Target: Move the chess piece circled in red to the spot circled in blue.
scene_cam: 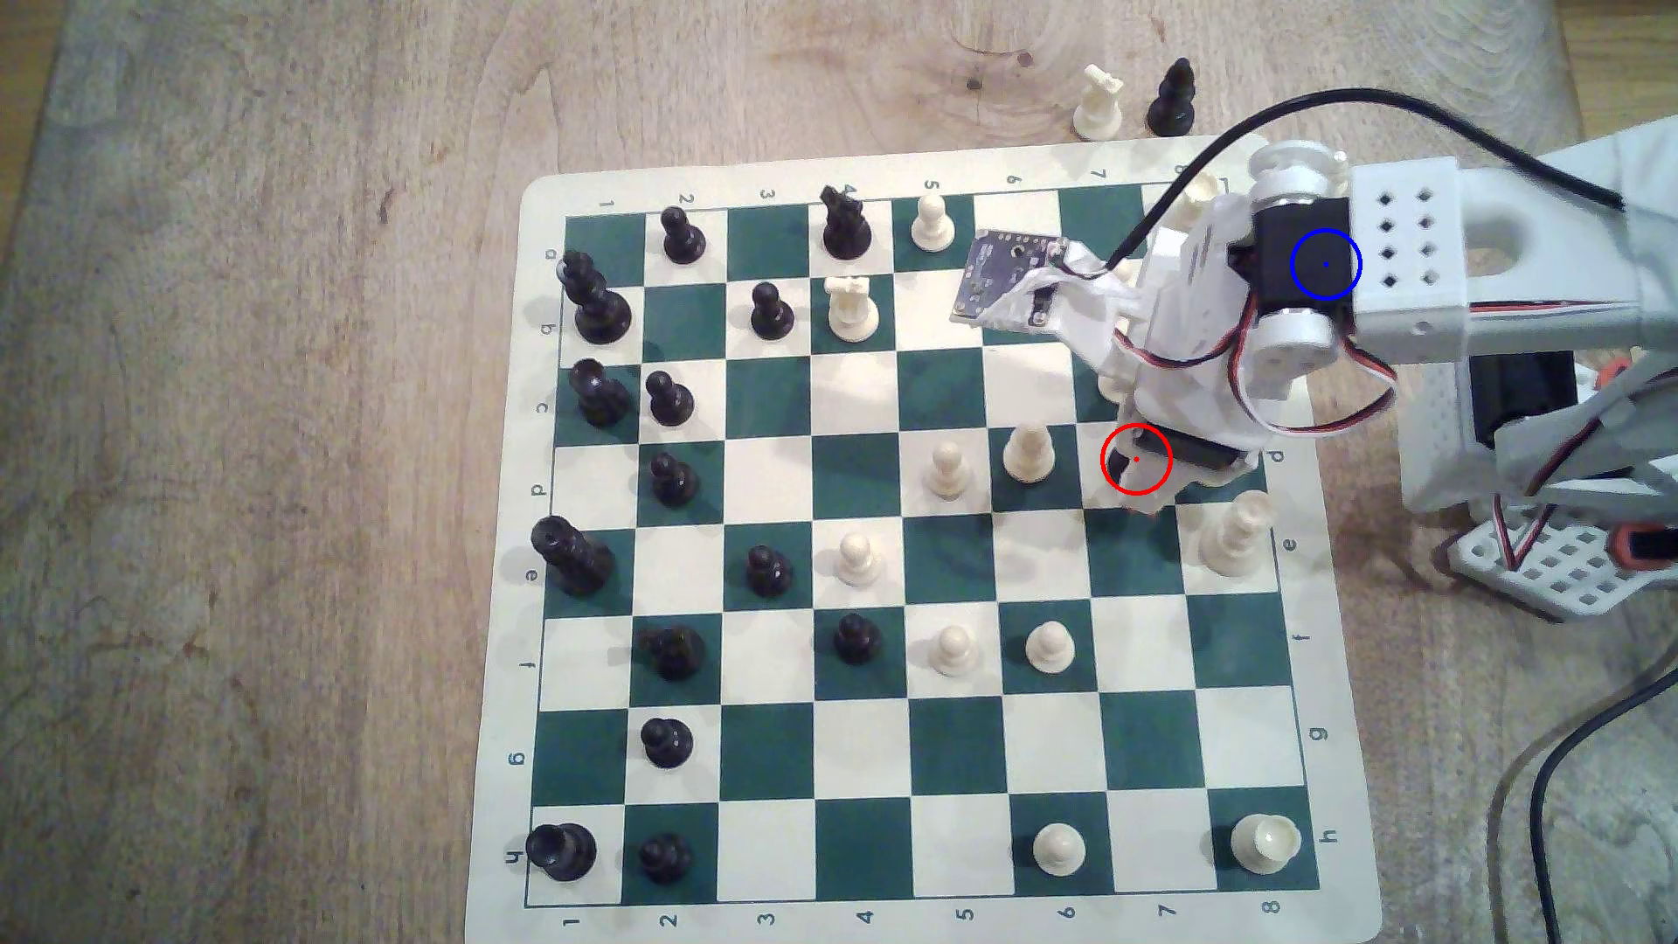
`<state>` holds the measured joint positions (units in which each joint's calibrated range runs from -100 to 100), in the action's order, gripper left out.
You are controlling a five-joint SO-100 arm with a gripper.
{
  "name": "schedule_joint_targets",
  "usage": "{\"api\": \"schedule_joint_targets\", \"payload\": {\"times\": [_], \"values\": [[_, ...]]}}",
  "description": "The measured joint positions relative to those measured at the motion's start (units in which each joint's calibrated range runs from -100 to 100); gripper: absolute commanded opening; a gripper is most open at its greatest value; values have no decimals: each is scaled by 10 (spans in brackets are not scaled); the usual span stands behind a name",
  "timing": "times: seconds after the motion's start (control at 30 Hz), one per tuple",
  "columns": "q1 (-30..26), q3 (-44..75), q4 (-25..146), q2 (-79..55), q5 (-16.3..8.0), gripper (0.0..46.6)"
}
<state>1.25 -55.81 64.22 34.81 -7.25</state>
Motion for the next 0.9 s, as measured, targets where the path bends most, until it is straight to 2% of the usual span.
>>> {"api": "schedule_joint_targets", "payload": {"times": [0.63, 0.9], "values": [[0, 0, -14, -19, 0, 146], [0, 0, -14, -19, 0, 111]]}}
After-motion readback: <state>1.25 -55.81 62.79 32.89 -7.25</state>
